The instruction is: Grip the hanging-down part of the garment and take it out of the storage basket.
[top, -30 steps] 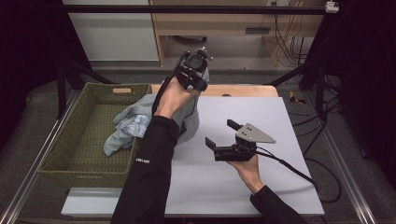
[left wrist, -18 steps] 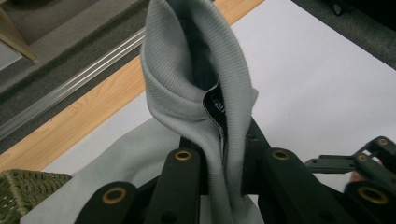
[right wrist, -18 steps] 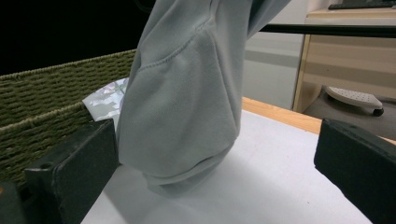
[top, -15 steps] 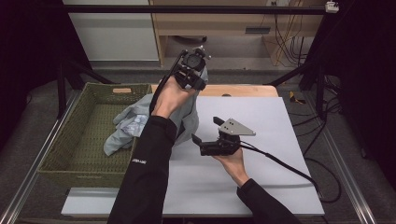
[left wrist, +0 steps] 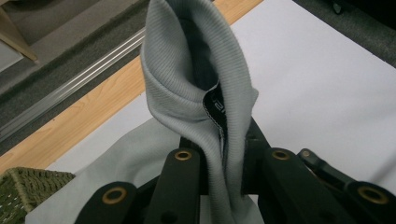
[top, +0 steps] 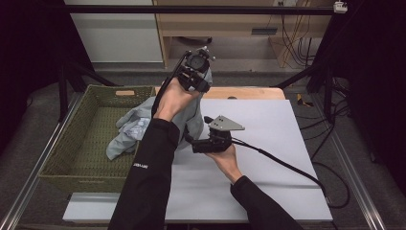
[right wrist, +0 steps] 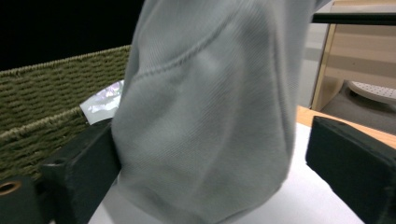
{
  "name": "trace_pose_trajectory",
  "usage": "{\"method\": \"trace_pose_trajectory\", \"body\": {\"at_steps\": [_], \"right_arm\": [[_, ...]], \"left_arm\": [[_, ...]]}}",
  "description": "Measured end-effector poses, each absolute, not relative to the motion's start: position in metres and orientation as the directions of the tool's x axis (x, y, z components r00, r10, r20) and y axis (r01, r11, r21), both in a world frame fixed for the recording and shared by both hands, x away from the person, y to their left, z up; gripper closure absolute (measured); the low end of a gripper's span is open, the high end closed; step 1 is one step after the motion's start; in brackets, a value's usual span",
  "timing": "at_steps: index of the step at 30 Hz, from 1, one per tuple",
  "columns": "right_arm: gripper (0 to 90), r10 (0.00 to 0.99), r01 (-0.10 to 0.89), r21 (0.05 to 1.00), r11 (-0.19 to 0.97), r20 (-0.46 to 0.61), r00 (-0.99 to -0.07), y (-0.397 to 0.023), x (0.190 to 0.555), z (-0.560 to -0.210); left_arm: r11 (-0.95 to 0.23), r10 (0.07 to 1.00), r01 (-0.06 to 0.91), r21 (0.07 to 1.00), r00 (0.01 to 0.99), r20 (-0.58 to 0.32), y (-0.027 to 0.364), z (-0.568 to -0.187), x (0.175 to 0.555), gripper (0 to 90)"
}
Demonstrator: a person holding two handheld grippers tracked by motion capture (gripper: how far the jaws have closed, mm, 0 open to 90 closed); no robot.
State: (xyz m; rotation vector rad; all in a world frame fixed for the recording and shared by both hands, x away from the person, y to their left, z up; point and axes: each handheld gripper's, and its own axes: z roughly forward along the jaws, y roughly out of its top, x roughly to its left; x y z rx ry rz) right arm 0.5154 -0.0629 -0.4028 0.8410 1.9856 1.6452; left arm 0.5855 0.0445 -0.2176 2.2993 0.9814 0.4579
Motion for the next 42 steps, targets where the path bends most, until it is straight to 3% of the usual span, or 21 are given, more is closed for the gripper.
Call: {"method": "trace_pose_trajectory", "body": {"at_steps": [5, 6, 8, 9, 10, 12, 13, 15, 19, 42], "right_arm": [[18.4, 0.665, 0.203, 0.975, 0.093, 0.091, -0.742, -0.059, 0.52, -0.405], [27.7, 0.655, 0.207, 0.974, 0.089, 0.099, -0.749, -0.057, 0.521, -0.406], [36.4, 0.643, 0.193, 0.976, 0.098, 0.086, -0.761, -0.056, 0.522, -0.407], [36.4, 0.643, 0.193, 0.976, 0.098, 0.086, -0.761, -0.056, 0.522, -0.407], [47.9, 0.638, 0.205, 0.974, 0.093, 0.1, -0.763, -0.055, 0.522, -0.407], [59.2, 0.64, 0.204, 0.975, 0.09, 0.1, -0.762, -0.055, 0.522, -0.406], [59.2, 0.64, 0.204, 0.975, 0.09, 0.1, -0.762, -0.055, 0.522, -0.406], [74.8, 0.639, 0.194, 0.977, 0.09, 0.093, -0.763, -0.055, 0.522, -0.406], [82.7, 0.651, 0.207, 0.974, 0.095, 0.096, -0.753, -0.056, 0.522, -0.404], [85.2, 0.628, 0.149, 0.98, 0.132, 0.034, -0.778, -0.091, 0.496, -0.38]], "left_arm": [[-0.553, 0.741, 0.538, 0.636, 0.666, 0.081, 0.047, -0.217, 0.585, 79.8], [-0.553, 0.741, 0.538, 0.637, 0.666, 0.081, 0.047, -0.217, 0.585, 79.8], [-0.554, 0.742, 0.538, 0.635, 0.666, 0.083, 0.048, -0.217, 0.585, 79.9], [-0.554, 0.742, 0.538, 0.635, 0.665, 0.084, 0.048, -0.217, 0.585, 79.9], [-0.555, 0.741, 0.538, 0.635, 0.666, 0.084, 0.047, -0.217, 0.584, 79.9], [-0.557, 0.739, 0.535, 0.635, 0.668, 0.085, 0.047, -0.217, 0.584, 79.9], [-0.557, 0.739, 0.535, 0.635, 0.668, 0.085, 0.047, -0.217, 0.584, 79.8], [-0.556, 0.739, 0.534, 0.637, 0.668, 0.084, 0.047, -0.217, 0.584, 79.9], [-0.552, 0.741, 0.533, 0.641, 0.666, 0.084, 0.048, -0.217, 0.584, 79.9], [-0.555, 0.736, 0.517, 0.651, 0.67, 0.096, 0.049, -0.211, 0.577, 79.8]]}}
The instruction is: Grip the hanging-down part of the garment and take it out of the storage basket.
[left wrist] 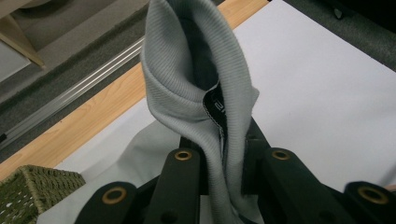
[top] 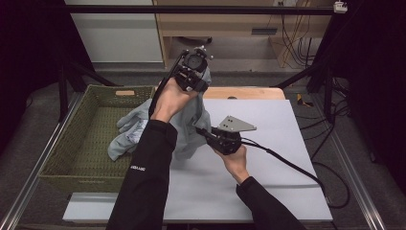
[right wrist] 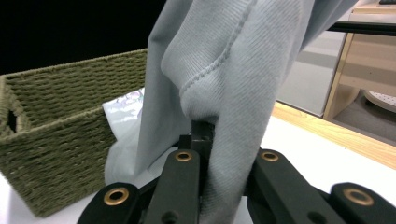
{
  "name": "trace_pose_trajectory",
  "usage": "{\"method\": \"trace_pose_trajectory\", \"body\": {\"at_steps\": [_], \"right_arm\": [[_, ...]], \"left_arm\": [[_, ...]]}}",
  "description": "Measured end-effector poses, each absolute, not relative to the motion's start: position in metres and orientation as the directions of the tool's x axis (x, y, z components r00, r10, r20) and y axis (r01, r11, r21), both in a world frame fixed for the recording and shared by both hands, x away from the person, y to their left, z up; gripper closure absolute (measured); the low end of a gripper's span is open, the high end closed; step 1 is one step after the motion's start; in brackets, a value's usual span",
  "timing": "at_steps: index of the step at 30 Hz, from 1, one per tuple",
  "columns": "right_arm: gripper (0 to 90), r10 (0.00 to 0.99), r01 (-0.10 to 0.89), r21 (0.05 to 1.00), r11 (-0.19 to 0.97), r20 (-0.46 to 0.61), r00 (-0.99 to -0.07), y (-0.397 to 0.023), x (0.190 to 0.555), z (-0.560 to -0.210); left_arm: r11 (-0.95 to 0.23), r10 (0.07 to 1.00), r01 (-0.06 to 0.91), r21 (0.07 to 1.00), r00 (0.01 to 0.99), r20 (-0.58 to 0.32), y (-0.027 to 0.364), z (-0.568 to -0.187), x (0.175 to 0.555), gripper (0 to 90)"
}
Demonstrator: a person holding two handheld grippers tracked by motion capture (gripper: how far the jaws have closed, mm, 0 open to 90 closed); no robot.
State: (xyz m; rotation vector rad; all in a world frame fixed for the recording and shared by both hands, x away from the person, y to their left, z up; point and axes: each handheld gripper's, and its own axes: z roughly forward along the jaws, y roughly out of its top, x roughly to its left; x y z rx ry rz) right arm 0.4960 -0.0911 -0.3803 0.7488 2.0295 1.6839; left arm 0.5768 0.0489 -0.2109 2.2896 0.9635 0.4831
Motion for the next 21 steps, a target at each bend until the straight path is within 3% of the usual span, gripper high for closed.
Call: {"method": "trace_pose_trajectory", "body": {"at_steps": [21], "right_arm": [[85.3, 0.639, 0.105, 0.98, 0.167, -0.026, -0.769, -0.149, 0.464, -0.356]], "left_arm": [[-0.577, 0.706, 0.495, 0.65, 0.703, 0.091, 0.042, -0.212, 0.566, 79.8]]}}
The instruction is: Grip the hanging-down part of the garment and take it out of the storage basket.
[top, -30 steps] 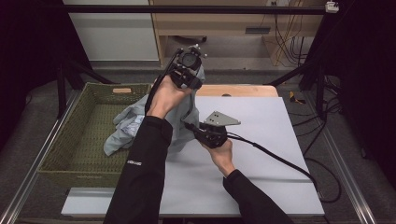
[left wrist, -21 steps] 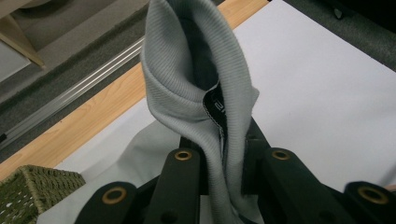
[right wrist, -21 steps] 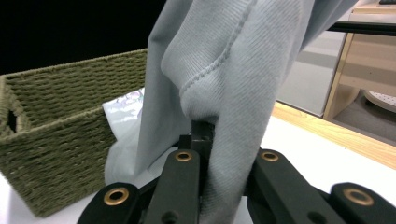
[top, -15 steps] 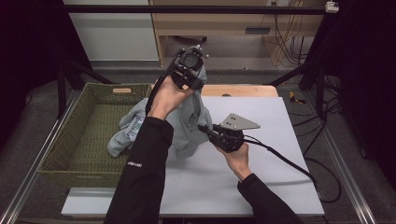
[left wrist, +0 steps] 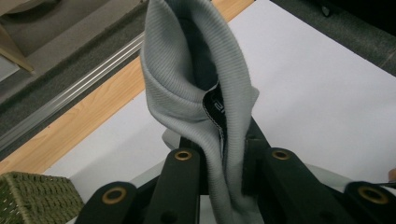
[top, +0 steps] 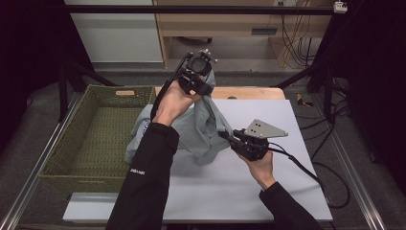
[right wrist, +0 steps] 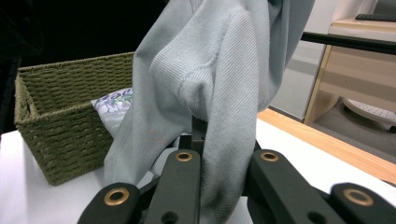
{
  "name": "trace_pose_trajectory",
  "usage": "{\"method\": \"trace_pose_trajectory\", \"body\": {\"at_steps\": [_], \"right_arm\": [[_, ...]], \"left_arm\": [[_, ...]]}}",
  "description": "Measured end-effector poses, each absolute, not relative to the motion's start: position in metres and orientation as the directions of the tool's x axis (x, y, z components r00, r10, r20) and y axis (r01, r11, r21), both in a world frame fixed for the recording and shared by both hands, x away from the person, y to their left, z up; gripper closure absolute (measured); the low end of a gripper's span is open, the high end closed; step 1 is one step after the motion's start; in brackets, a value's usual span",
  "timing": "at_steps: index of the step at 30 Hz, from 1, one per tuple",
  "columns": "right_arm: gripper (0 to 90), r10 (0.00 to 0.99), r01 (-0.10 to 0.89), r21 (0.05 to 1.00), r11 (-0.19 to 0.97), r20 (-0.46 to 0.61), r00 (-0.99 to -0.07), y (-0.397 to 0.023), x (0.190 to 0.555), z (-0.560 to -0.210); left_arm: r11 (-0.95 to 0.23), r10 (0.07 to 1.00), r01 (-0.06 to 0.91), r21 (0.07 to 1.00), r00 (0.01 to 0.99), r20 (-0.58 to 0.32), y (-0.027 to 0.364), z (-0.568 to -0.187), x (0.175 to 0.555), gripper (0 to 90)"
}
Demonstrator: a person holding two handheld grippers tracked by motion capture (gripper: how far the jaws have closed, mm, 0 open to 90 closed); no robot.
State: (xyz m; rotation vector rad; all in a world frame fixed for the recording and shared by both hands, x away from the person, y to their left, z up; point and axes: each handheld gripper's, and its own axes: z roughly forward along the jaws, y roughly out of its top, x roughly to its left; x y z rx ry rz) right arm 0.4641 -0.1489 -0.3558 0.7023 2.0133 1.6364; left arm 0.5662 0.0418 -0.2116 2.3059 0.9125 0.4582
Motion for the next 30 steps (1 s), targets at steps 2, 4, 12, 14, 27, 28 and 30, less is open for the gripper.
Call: {"method": "trace_pose_trajectory", "body": {"at_steps": [2, 4, 12, 14, 27, 28, 30], "right_arm": [[85.3, 0.641, 0.103, 0.98, 0.171, -0.031, -0.767, -0.15, 0.462, -0.355], [85.3, 0.641, 0.095, 0.979, 0.18, -0.043, -0.766, -0.153, 0.46, -0.353], [85.3, 0.651, 0.103, 0.978, 0.181, -0.041, -0.758, -0.165, 0.454, -0.347], [85.3, 0.657, 0.103, 0.979, 0.173, -0.037, -0.753, -0.169, 0.452, -0.345], [85.3, 0.691, 0.095, 0.988, 0.124, -0.017, -0.723, -0.203, 0.444, -0.339], [85.3, 0.694, 0.092, 0.988, 0.126, -0.021, -0.72, -0.205, 0.444, -0.339], [85.3, 0.695, 0.094, 0.988, 0.125, -0.019, -0.719, -0.208, 0.443, -0.339]], "left_arm": [[-0.594, 0.692, 0.483, 0.644, 0.715, 0.102, 0.041, -0.212, 0.565, 79.8], [-0.598, 0.688, 0.482, 0.641, 0.719, 0.101, 0.041, -0.211, 0.564, 79.8], [-0.61, 0.678, 0.475, 0.635, 0.727, 0.108, 0.037, -0.21, 0.56, 79.8], [-0.612, 0.678, 0.476, 0.632, 0.726, 0.11, 0.037, -0.21, 0.558, 79.8], [-0.62, 0.65, 0.455, 0.639, 0.754, 0.093, 0.022, -0.212, 0.553, 79.8], [-0.616, 0.65, 0.454, 0.643, 0.754, 0.091, 0.021, -0.213, 0.553, 79.8], [-0.623, 0.646, 0.452, 0.638, 0.758, 0.094, 0.02, -0.213, 0.553, 79.7]]}}
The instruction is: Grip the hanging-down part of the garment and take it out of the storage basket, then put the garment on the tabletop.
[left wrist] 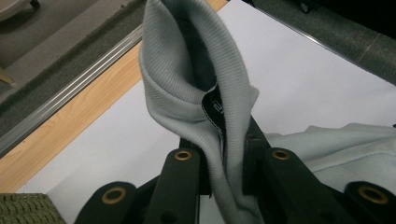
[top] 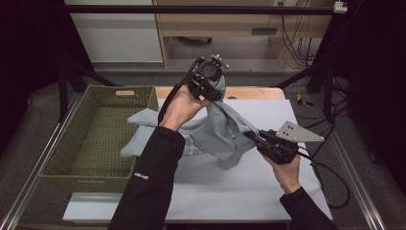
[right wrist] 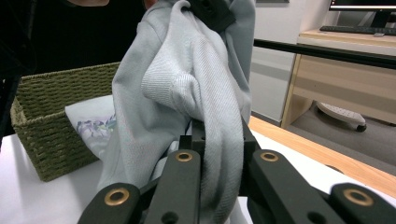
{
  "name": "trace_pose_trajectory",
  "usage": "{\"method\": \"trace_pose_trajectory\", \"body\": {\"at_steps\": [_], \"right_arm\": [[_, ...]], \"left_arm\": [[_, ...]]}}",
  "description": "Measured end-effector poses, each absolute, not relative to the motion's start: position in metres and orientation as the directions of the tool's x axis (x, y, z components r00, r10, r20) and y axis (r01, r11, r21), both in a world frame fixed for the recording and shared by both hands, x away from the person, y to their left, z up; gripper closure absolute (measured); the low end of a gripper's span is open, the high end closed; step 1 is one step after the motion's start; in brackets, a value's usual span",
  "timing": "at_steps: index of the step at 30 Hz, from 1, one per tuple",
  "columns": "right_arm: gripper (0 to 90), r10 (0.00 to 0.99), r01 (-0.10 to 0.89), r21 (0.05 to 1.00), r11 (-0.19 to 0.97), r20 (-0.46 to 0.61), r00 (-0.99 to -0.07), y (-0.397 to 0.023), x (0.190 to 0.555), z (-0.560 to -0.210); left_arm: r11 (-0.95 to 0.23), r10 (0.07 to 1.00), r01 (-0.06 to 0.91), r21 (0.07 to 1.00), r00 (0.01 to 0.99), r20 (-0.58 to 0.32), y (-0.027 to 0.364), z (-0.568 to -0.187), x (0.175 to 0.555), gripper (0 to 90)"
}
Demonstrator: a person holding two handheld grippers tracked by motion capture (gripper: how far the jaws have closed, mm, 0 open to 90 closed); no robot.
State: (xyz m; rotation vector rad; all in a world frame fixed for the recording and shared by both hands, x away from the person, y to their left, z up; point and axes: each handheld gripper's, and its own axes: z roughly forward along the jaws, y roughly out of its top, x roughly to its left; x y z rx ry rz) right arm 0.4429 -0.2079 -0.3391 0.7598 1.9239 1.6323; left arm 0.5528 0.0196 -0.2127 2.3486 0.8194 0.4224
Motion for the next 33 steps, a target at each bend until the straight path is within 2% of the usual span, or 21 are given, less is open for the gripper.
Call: {"method": "trace_pose_trajectory", "body": {"at_steps": [12, 15, 16, 17, 18, 19, 22, 23, 29, 33], "right_arm": [[84.6, 0.7, 0.09, 0.987, 0.131, -0.028, -0.714, -0.22, 0.437, -0.335], [81.5, 0.697, 0.102, 0.986, 0.134, -0.02, -0.717, -0.219, 0.438, -0.343], [76.1, 0.688, 0.107, 0.986, 0.129, -0.012, -0.726, -0.219, 0.439, -0.347], [55.2, 0.69, 0.105, 0.987, 0.125, -0.011, -0.723, -0.217, 0.439, -0.356], [49.2, 0.7, 0.097, 0.988, 0.124, -0.018, -0.714, -0.217, 0.438, -0.36], [49.2, 0.7, 0.097, 0.988, 0.124, -0.018, -0.714, -0.217, 0.438, -0.36], [22.0, 0.723, 0.079, 0.991, 0.103, -0.02, -0.69, -0.218, 0.436, -0.369], [10.4, 0.747, 0.095, 0.991, 0.097, -0.009, -0.665, -0.22, 0.435, -0.372], [2.0, 0.773, 0.097, 0.994, 0.049, 0.024, -0.634, -0.229, 0.431, -0.377], [0.5, 0.779, 0.1, 0.995, 0.019, 0.048, -0.625, -0.233, 0.426, -0.38]], "left_arm": [[-0.64, 0.626, 0.439, 0.631, 0.774, 0.097, 0.008, -0.213, 0.55, 79.7], [-0.647, 0.62, 0.435, 0.626, 0.778, 0.1, 0.006, -0.215, 0.55, 79.7], [-0.648, 0.623, 0.436, 0.625, 0.775, 0.104, 0.005, -0.216, 0.55, 79.7], [-0.648, 0.632, 0.447, 0.617, 0.767, 0.109, 0.006, -0.22, 0.552, 79.7], [-0.649, 0.633, 0.449, 0.614, 0.767, 0.108, 0.006, -0.223, 0.554, 79.7], [-0.649, 0.633, 0.449, 0.614, 0.767, 0.108, 0.006, -0.223, 0.554, 79.7], [-0.652, 0.639, 0.457, 0.605, 0.761, 0.115, 0.008, -0.231, 0.557, 79.7], [-0.654, 0.64, 0.463, 0.598, 0.76, 0.112, 0.009, -0.235, 0.559, 79.7], [-0.648, 0.645, 0.472, 0.598, 0.758, 0.1, 0.011, -0.246, 0.559, 79.7], [-0.651, 0.637, 0.464, 0.601, 0.765, 0.1, 0.014, -0.252, 0.558, 79.6]]}}
